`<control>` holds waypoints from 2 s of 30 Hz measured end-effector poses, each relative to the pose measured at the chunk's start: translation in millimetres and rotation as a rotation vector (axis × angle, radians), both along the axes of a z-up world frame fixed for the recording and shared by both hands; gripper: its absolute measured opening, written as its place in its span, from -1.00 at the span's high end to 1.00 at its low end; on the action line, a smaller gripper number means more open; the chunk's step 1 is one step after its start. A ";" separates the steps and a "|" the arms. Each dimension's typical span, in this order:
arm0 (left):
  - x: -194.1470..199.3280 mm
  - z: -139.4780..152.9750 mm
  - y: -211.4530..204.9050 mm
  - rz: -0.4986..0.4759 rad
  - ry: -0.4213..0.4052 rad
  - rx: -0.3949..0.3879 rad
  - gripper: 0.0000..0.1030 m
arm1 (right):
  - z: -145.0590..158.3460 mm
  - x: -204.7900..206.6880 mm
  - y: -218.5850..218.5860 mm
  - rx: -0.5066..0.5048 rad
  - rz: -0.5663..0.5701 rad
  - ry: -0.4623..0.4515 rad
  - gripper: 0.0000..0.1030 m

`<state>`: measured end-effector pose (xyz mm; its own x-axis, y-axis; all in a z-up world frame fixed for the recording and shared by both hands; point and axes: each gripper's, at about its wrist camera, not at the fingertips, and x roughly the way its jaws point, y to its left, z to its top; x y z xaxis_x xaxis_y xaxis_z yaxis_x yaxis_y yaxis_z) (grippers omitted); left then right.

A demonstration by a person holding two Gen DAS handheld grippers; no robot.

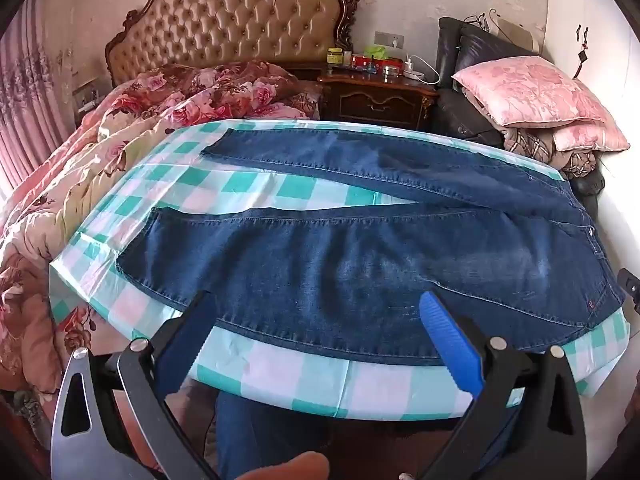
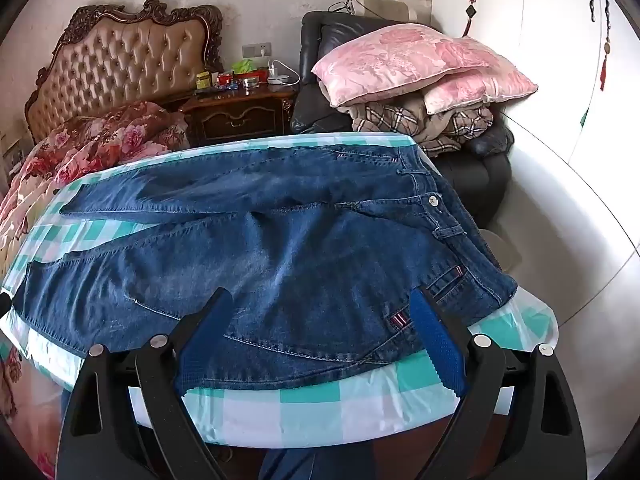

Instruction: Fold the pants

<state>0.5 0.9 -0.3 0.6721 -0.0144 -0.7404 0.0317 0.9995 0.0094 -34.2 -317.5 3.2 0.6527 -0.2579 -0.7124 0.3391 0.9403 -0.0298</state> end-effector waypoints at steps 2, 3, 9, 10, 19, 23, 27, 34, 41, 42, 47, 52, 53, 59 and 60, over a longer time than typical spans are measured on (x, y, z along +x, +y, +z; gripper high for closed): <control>0.2 0.1 0.2 0.000 0.000 -0.003 -0.97 | -0.5 0.4 0.2 -0.013 -0.002 0.003 -0.68; 0.2 0.3 0.3 -0.001 0.000 -0.007 -0.97 | -0.7 0.4 -0.2 -0.011 -0.005 0.003 -0.68; -0.2 1.4 -1.6 0.000 -0.005 -0.006 -0.97 | -0.9 -0.3 -0.6 0.001 -0.010 -0.002 -0.68; -0.3 1.4 -1.0 -0.003 -0.005 -0.009 -0.97 | -5.8 0.2 1.6 -0.004 -0.005 0.002 -0.68; -0.8 1.4 -6.0 -0.015 -0.001 -0.014 -0.97 | -2.3 -1.0 0.0 -0.002 -0.005 0.003 -0.68; 0.0 1.3 -6.4 -0.015 -0.002 -0.013 -0.97 | -1.9 -0.3 -1.0 -0.002 -0.004 0.004 -0.68; 0.5 1.2 -7.5 -0.017 -0.003 -0.013 -0.97 | -2.4 -0.4 -0.9 -0.002 -0.003 0.005 -0.68; 1.2 1.8 -5.4 -0.018 -0.002 -0.014 -0.97 | -2.6 -0.8 -1.1 -0.001 -0.003 0.006 -0.68; 0.8 1.8 -5.9 -0.018 -0.003 -0.014 -0.97 | -2.9 -1.2 -1.7 0.000 -0.004 0.006 -0.68; 1.0 1.7 -6.3 -0.018 -0.003 -0.013 -0.97 | -2.9 -1.4 -1.5 -0.001 -0.003 0.006 -0.68; 0.5 1.2 -5.4 -0.019 -0.005 -0.014 -0.97 | -3.0 -1.2 -1.6 -0.001 -0.004 0.005 -0.68; 1.3 2.0 -5.8 -0.020 -0.006 -0.015 -0.97 | -2.5 -1.2 -1.3 0.000 -0.003 0.008 -0.68; 1.5 2.0 -6.4 -0.019 -0.005 -0.014 -0.97 | -2.8 -1.1 -1.4 -0.001 -0.004 0.007 -0.68; 1.6 2.7 -6.3 -0.020 -0.006 -0.015 -0.97 | -3.5 -0.9 -2.1 0.000 -0.004 0.008 -0.68; 1.7 2.9 -6.5 -0.020 -0.005 -0.016 -0.97 | -3.7 -1.1 -2.2 -0.001 -0.004 0.008 -0.68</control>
